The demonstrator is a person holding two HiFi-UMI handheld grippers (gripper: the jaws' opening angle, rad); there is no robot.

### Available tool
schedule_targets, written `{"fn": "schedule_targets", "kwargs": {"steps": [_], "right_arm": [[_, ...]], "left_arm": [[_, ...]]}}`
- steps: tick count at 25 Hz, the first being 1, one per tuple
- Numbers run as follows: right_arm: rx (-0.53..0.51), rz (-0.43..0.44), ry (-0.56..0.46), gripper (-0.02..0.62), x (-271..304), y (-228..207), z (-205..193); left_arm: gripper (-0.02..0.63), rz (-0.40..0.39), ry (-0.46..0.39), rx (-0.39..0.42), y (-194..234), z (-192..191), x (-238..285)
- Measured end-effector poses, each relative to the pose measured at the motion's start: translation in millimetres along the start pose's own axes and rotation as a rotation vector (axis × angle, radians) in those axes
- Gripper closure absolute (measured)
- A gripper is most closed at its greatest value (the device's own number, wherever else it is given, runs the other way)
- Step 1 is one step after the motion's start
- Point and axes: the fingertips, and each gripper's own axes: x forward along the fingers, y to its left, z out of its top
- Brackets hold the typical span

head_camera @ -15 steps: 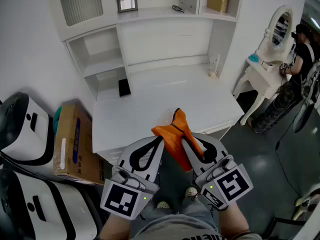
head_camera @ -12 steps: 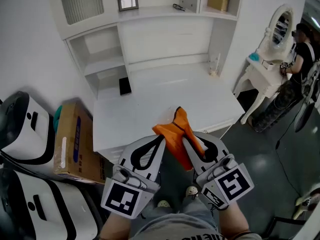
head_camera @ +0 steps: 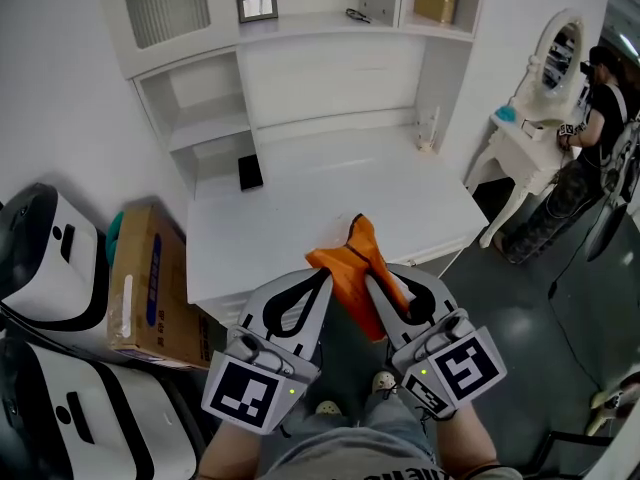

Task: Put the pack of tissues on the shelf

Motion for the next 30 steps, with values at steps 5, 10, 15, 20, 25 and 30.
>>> {"fn": "schedule_targets", "kwargs": {"steps": [5,10,15,20,25,30], "right_arm": [[-0.007,-0.018,0.009,0.557,-1,1,1],[0.015,-0.053,0.002,0.554,-4,1,-1],[-0.001,-0.074,0.006,0.554,-6,-17,-4],[0.021,-0.047,-0.008,0.554,-1,-38,-4],[0.012,-0.01,-0.01,0.554,14,-66,-1],[0.008,0.034,-0.024,0.554,33,-100,5]], "left_arm": [[0.566,-0.013,-0.007,-0.009,1,1,-1],[0.566,-0.027,-0.016,-0.015,1,-5,-5],[0.566,-0.04,-0.027,-0.017,-2,-5,10],[0.566,-0.018,-0.049,-0.006,2,-1,32],[0.566,0.019,-0.065,-0.011,12,5,63],[0.566,0.071,-0.121,0.02,27,16,97]]}}
